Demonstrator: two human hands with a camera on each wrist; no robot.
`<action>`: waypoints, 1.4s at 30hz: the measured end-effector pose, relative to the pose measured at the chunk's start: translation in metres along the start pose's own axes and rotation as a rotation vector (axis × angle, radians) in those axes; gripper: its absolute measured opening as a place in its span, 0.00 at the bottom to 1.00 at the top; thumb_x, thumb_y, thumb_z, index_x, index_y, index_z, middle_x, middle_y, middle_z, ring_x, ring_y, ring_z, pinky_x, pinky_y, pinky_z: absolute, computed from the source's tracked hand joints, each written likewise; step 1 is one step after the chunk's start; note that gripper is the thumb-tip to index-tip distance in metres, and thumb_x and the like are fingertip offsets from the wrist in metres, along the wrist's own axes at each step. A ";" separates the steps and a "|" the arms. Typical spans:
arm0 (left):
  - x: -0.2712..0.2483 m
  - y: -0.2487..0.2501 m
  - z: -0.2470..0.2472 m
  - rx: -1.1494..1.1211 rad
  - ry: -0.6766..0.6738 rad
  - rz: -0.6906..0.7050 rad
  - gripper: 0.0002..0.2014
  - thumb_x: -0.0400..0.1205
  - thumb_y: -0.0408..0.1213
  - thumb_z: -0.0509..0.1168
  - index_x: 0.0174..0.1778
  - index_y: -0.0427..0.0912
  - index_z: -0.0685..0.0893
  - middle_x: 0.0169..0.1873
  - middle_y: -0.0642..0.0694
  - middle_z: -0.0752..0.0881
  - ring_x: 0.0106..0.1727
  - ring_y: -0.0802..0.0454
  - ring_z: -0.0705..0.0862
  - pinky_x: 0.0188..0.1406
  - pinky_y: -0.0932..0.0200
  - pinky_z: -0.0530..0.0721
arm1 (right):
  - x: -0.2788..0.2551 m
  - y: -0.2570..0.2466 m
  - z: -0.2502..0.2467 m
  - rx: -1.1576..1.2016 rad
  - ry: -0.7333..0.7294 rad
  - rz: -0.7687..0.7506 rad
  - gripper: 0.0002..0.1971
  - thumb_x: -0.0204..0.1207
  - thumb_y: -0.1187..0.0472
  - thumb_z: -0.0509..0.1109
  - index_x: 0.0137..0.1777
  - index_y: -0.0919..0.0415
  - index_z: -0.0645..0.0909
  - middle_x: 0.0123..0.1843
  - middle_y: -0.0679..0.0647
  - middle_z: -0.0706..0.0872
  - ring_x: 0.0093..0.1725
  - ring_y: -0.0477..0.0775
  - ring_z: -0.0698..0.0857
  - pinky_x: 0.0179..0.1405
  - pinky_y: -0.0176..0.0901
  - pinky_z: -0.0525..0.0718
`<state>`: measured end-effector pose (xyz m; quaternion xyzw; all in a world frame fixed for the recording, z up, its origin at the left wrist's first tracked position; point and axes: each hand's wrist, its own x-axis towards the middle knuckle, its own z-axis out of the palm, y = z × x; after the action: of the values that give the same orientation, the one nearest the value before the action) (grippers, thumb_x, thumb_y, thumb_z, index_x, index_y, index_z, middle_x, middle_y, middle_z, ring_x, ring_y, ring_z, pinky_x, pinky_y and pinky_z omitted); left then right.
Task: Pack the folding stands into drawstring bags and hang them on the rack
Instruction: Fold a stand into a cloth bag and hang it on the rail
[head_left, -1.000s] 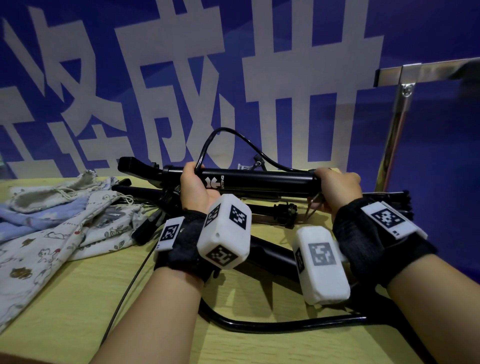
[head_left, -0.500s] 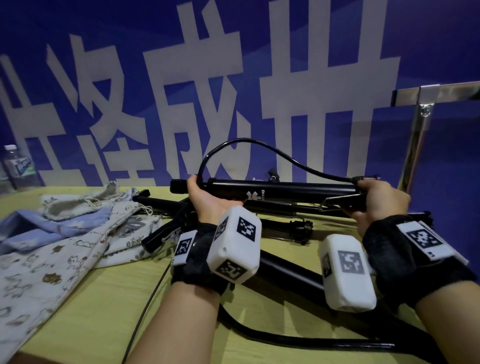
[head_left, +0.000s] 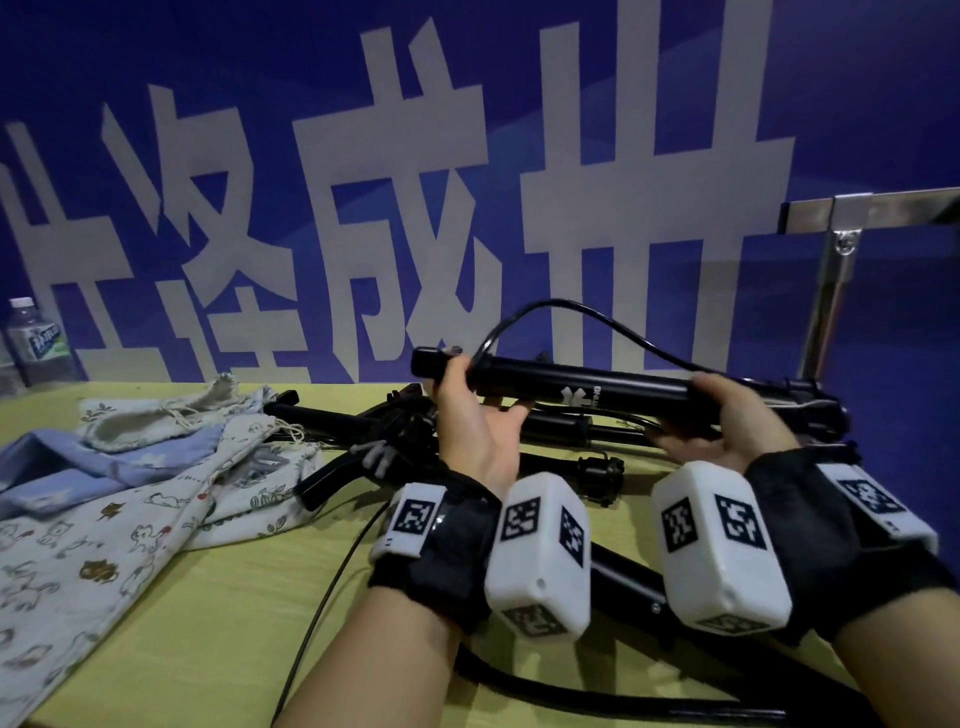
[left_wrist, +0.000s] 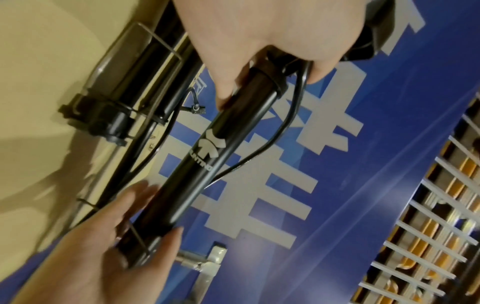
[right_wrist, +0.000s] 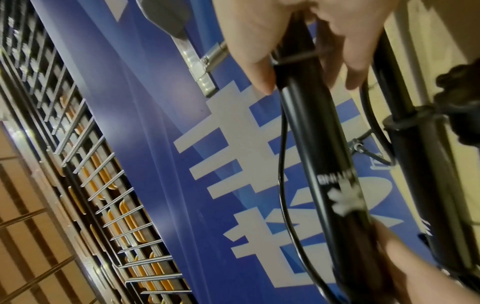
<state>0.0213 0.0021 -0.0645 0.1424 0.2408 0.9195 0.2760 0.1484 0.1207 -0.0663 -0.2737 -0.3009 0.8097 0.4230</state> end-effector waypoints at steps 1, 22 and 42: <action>-0.003 -0.005 0.002 0.034 -0.038 -0.014 0.11 0.84 0.34 0.57 0.62 0.45 0.70 0.61 0.36 0.79 0.64 0.39 0.79 0.62 0.32 0.78 | -0.004 0.004 0.002 -0.004 -0.020 0.038 0.05 0.79 0.62 0.66 0.43 0.62 0.75 0.45 0.60 0.81 0.47 0.57 0.82 0.53 0.55 0.82; -0.020 -0.019 0.012 0.346 -0.061 -0.525 0.21 0.83 0.52 0.55 0.39 0.37 0.78 0.29 0.44 0.79 0.30 0.51 0.74 0.36 0.56 0.78 | -0.009 0.007 0.008 0.102 0.168 -0.276 0.31 0.71 0.66 0.75 0.72 0.67 0.65 0.67 0.63 0.77 0.57 0.58 0.83 0.38 0.50 0.90; 0.003 0.028 -0.004 0.396 0.120 -0.165 0.07 0.80 0.45 0.68 0.43 0.46 0.80 0.23 0.55 0.80 0.17 0.62 0.69 0.15 0.72 0.66 | -0.010 0.002 0.003 -0.010 0.197 -0.309 0.21 0.71 0.69 0.70 0.62 0.64 0.68 0.60 0.61 0.78 0.49 0.52 0.83 0.45 0.51 0.88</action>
<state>0.0047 -0.0182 -0.0531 0.1186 0.4438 0.8353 0.3022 0.1502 0.1109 -0.0643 -0.3040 -0.3005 0.7030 0.5684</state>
